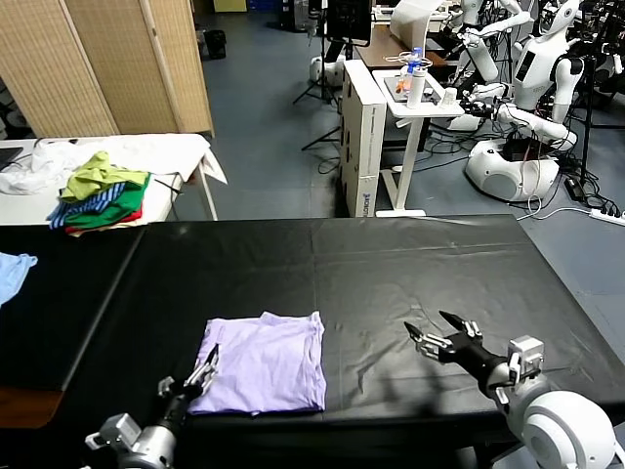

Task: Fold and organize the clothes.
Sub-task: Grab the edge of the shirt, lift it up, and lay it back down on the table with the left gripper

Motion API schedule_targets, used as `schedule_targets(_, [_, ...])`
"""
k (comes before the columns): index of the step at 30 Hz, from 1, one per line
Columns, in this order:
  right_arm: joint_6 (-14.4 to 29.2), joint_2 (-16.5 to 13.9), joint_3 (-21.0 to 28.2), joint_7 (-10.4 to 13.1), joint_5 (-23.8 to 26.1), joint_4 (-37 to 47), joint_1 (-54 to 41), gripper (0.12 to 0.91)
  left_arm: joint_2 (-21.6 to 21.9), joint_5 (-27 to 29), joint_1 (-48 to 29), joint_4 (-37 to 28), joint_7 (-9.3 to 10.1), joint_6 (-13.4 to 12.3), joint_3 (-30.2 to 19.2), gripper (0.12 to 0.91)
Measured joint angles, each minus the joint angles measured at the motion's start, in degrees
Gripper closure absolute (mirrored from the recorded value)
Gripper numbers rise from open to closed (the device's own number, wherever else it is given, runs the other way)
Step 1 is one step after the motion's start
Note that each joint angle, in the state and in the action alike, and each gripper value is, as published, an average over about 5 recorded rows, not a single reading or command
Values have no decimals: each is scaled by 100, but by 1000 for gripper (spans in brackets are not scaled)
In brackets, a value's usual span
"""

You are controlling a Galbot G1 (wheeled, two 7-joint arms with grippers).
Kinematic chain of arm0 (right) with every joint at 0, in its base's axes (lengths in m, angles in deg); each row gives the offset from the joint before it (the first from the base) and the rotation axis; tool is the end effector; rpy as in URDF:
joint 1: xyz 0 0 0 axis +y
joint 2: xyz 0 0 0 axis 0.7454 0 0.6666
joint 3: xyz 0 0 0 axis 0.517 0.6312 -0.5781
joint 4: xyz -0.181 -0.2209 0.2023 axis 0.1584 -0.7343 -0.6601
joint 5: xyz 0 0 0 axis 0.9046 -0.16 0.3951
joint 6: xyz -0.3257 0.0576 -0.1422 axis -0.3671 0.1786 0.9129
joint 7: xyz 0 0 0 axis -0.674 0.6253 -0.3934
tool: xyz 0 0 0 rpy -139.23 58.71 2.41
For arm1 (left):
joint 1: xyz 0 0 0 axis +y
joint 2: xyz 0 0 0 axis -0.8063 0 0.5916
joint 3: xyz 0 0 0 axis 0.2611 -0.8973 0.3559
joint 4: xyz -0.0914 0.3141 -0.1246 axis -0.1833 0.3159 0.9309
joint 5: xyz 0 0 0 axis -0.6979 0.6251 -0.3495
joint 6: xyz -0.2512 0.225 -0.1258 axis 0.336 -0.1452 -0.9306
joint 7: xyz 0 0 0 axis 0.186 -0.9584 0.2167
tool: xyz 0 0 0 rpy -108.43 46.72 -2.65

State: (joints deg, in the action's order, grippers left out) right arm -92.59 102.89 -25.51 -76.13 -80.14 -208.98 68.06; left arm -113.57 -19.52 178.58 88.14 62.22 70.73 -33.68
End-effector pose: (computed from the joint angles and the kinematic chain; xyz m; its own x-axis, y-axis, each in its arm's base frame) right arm 0.2188 -0.1089 -0.2023 -0.8412 -0.3325 0.4264 -0.3220 0.9415 0.0990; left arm 0.1545 0.0669 -0.3249 -0.9388 0.0460 0.3413 -0.1139 0.8939 -0.4337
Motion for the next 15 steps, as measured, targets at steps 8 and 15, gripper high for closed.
schedule_targets(8, [1,24,-19,-5,20,-11,20,118,7,-477,-27,-83,6,84,53,341])
schedule_targets(15, [1,57,7,-6,44,-2,-12,118,-9,-787,-50,-79,102,222,83,760])
